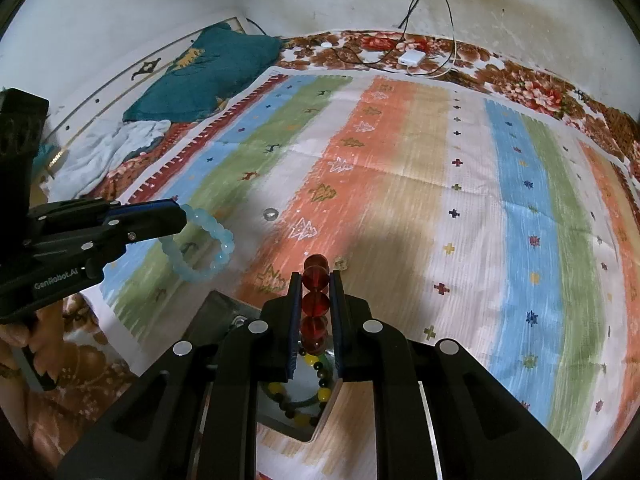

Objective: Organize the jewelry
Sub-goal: 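Lift both held bracelets and carry them over the silver tin, then lower both bracelets into the tin and open both grippers, then move both open grippers toward the silver ring and the gold earring, then close the left gripper on the silver ring while the right grips the gold earring, then lift the ring and earring and carry both over the tin, then open both grippers to drop the ring and earring into the tin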

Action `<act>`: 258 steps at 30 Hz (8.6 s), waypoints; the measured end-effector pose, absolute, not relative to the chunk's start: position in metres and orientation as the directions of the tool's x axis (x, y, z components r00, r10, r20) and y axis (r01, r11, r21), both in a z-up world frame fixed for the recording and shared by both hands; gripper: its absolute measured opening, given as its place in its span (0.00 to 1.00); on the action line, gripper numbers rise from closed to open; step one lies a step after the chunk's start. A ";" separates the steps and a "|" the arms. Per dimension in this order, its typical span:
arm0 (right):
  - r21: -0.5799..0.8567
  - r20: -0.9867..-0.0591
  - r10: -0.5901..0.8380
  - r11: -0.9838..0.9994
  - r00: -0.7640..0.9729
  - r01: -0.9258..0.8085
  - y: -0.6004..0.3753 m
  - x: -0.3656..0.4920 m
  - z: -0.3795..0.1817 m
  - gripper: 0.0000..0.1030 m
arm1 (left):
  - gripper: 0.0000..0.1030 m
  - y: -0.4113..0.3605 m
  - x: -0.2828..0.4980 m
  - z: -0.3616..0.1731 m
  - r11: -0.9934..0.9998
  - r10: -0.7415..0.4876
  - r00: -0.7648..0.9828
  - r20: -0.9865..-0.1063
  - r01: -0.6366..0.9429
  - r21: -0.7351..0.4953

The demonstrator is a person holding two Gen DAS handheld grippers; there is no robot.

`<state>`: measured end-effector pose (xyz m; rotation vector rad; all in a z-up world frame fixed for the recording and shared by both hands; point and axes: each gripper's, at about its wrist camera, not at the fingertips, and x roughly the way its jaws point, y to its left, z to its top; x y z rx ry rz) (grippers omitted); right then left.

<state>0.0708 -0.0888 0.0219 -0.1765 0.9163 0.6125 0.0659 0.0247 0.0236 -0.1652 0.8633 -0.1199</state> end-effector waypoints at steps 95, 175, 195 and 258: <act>0.140 -0.893 0.335 0.841 0.300 -0.522 -0.053 0.146 -0.052 0.84 | 0.94 0.090 0.158 -0.069 0.952 -0.122 0.456 -0.882 -0.199 -0.234; 0.086 -0.951 0.236 0.821 0.199 -0.564 -0.036 0.182 -0.092 0.15 | 0.18 0.082 0.205 -0.104 0.985 -0.062 0.371 -0.926 -0.125 -0.116; 0.060 -0.927 0.249 0.836 0.281 -0.546 -0.046 0.161 -0.064 0.15 | 0.18 0.056 0.171 -0.063 0.985 -0.104 0.452 -0.886 -0.074 -0.154; 0.149 -0.859 0.411 0.772 0.306 -0.618 -0.071 0.042 -0.016 0.42 | 0.38 0.011 0.049 -0.007 0.960 -0.248 0.574 -0.781 0.035 -0.279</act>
